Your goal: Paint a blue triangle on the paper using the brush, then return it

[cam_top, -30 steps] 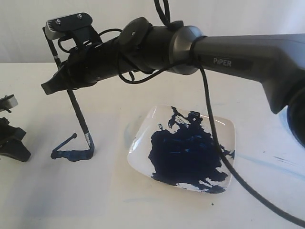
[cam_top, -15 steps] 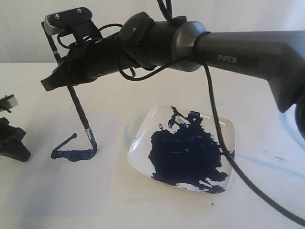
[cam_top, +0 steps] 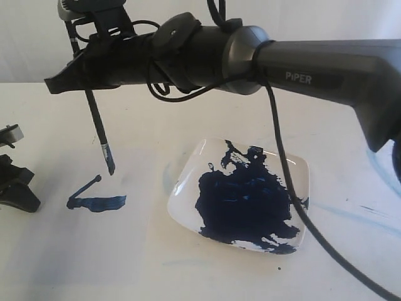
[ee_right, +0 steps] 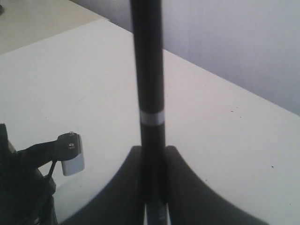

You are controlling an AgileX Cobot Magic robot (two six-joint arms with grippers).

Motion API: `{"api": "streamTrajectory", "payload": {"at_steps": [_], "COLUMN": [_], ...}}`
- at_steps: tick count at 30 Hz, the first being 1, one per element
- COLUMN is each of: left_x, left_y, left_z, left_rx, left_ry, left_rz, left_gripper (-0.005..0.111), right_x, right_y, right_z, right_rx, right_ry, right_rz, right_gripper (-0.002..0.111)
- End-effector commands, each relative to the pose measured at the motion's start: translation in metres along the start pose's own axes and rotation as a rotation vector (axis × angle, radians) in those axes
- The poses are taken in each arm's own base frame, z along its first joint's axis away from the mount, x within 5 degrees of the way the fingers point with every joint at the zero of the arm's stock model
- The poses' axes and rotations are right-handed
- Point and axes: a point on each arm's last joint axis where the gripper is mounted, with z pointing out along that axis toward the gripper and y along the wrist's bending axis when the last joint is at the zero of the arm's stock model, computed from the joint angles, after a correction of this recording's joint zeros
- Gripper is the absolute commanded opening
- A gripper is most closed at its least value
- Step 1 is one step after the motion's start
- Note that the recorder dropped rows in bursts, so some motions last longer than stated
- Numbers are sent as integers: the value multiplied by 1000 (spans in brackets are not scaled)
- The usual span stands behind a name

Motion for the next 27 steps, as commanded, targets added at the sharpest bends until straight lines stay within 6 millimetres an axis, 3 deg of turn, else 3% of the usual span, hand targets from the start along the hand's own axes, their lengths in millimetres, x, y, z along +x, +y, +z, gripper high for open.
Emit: {"api": "streamTrajectory", "payload": {"at_steps": [1, 27], "left_x": [0, 0], "left_y": [-3, -3], "left_z": [-4, -4], "left_rx": [16, 20], "left_ry": [1, 3], "left_rz": [-1, -1], "left_gripper": [0, 0], "right_x": [0, 13], "right_y": [1, 17], "right_z": [4, 29], "right_rx": [47, 85], "right_ry": [-33, -56], "right_rz": [19, 60], "right_gripper": [0, 0]}}
